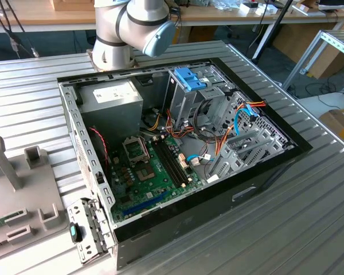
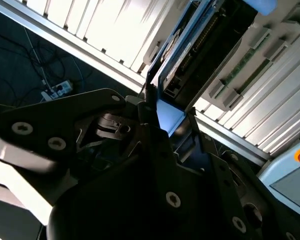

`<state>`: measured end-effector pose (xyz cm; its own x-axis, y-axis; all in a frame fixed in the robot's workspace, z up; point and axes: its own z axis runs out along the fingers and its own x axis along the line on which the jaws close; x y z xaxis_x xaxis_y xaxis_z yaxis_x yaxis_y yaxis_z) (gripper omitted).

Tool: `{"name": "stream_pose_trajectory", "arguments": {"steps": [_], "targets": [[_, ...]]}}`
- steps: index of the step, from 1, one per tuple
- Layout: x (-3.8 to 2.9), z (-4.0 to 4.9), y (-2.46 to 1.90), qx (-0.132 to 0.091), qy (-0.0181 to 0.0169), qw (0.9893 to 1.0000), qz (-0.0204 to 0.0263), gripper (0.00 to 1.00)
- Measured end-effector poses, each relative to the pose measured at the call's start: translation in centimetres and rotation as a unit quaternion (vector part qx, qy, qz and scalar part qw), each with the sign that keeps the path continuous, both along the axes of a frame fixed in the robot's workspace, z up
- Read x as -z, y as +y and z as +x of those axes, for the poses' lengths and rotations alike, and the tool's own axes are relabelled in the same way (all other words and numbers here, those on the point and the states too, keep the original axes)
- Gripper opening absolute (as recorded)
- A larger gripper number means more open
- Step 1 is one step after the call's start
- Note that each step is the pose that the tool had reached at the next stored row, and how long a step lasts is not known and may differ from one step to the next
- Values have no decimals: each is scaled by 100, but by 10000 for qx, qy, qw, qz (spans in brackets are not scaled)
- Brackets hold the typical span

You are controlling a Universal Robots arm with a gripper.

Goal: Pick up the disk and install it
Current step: 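Pick up the disk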

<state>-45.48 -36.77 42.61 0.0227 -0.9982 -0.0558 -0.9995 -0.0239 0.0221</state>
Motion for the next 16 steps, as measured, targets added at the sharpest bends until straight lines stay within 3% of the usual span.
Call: {"name": "stream_pose_trajectory", "arguments": {"steps": [2,3,4,8,11,14,16], "targets": [[-144,0,0,0,-2,10000,0,36],[-183,0,0,0,-4,10000,0,36],[-272,0,1,0,-5,10000,0,36],[-453,-1,1,0,-14,10000,1,36],[-631,0,1,0,-20,10000,0,36],[-740,0,1,0,-29,10000,0,36],[-768,0,1,0,-32,10000,0,36]]}}
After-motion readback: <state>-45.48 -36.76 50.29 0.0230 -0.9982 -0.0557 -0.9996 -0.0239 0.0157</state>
